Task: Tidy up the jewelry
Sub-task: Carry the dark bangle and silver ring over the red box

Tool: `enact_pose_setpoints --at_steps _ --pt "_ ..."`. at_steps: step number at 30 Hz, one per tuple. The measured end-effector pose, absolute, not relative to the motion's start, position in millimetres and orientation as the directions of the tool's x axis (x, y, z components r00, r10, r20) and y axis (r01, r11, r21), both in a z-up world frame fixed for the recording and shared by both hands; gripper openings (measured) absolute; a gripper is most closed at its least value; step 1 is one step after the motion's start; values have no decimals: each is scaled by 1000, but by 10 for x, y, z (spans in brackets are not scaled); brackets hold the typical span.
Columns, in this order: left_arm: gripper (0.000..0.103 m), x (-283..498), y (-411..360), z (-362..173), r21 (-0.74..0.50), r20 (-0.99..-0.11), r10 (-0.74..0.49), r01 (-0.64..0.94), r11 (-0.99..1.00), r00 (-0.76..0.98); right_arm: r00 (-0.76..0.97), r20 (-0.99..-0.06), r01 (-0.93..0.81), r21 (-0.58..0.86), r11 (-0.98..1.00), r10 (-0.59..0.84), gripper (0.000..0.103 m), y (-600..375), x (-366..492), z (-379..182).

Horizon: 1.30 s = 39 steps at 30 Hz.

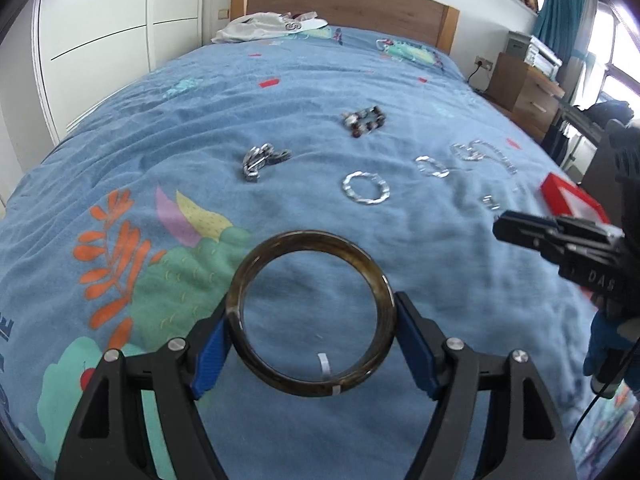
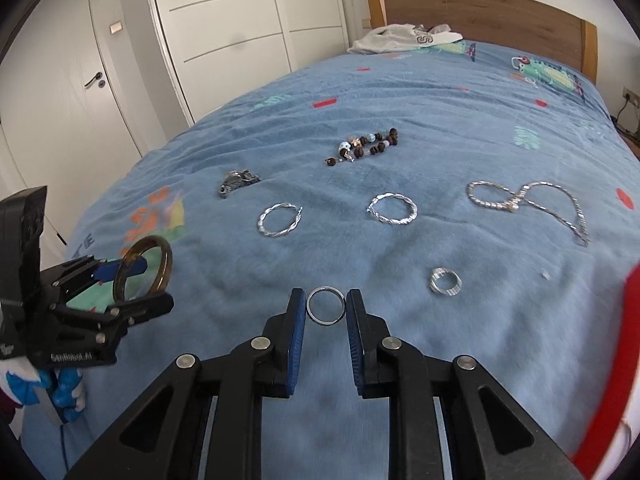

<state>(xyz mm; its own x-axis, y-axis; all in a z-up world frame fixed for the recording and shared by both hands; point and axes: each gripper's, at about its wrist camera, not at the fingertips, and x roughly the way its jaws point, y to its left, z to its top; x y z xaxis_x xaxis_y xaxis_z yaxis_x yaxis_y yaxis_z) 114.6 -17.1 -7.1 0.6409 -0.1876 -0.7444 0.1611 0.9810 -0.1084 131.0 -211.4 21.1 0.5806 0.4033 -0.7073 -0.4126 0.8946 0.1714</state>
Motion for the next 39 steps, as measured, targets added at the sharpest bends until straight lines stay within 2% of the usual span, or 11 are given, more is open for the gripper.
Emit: enact_pose_setpoints --at_steps 10,18,27,39 --pt "73 709 -510 529 -192 -700 -352 312 931 621 663 -666 -329 153 932 343 20 -2797 658 618" --pt "73 593 -1462 836 -206 -669 -486 489 848 562 715 -665 -198 104 975 216 20 -3779 238 842" --pt "73 743 -2728 757 -202 -670 -588 650 732 453 681 -726 -90 45 995 94 20 -4712 56 726" --pt "73 1179 -3813 318 -156 -741 -574 741 653 350 608 -783 -131 62 989 129 20 -5085 336 363"
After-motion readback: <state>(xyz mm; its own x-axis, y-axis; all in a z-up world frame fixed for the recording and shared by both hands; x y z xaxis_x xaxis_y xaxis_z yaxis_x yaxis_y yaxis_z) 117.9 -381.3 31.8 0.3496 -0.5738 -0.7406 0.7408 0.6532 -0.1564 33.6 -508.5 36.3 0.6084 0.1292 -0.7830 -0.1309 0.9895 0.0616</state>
